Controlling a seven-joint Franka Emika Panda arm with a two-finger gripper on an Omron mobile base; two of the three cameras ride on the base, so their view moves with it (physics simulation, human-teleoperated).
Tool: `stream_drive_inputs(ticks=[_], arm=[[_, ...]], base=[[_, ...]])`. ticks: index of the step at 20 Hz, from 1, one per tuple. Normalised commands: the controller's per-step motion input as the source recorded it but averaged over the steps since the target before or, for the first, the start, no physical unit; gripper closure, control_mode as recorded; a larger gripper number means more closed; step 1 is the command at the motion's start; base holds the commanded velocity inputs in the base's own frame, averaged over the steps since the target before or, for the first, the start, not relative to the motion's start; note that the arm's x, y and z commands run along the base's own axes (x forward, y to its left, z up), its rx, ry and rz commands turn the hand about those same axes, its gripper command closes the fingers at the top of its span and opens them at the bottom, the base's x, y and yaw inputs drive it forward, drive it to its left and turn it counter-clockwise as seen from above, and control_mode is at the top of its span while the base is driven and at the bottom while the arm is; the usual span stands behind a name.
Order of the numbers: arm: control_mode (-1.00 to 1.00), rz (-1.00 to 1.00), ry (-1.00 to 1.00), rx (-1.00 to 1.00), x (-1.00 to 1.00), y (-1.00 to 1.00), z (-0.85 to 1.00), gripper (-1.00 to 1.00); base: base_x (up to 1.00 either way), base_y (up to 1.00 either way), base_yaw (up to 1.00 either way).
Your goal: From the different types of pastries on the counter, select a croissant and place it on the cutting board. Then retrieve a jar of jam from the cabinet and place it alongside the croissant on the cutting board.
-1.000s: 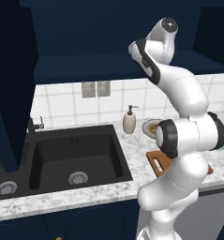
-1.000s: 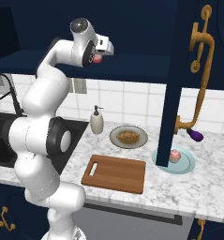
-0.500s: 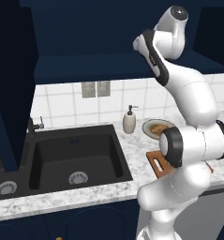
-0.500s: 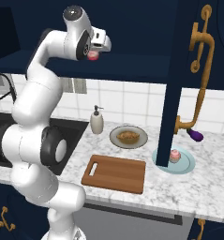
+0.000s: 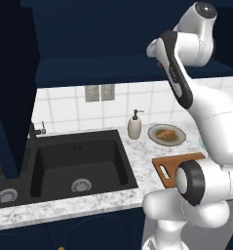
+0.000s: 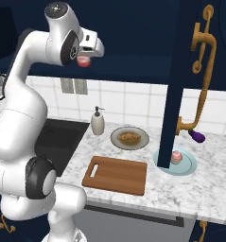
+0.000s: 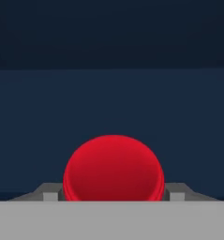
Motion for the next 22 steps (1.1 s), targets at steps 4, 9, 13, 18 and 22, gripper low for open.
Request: stream_drive_inputs(ticks=[4,9,13,18,22], arm=[[-1.0,-0.07,0.0,0.0,-1.0,0.03,0.0,1.0],[-1.0,-0.2,0.0,0.0,-1.0,0.0,-0.04,1.0],[-1.0,-0.25,0.0,0.0,-1.0,0.0,-0.05,1.0],[-1.0,-0.26,0.0,0.0,-0.92,0.0,-0.05,1.0],[-1.0,-0.27,0.0,0.02,-0.84,0.0,-0.02,1.0]], base=[[0.0,0.0,0.0],[0.0,0.0,0.0],[0.0,0.0,0.0],[0.0,0.0,0.0],[0.0,0.0,0.0]])
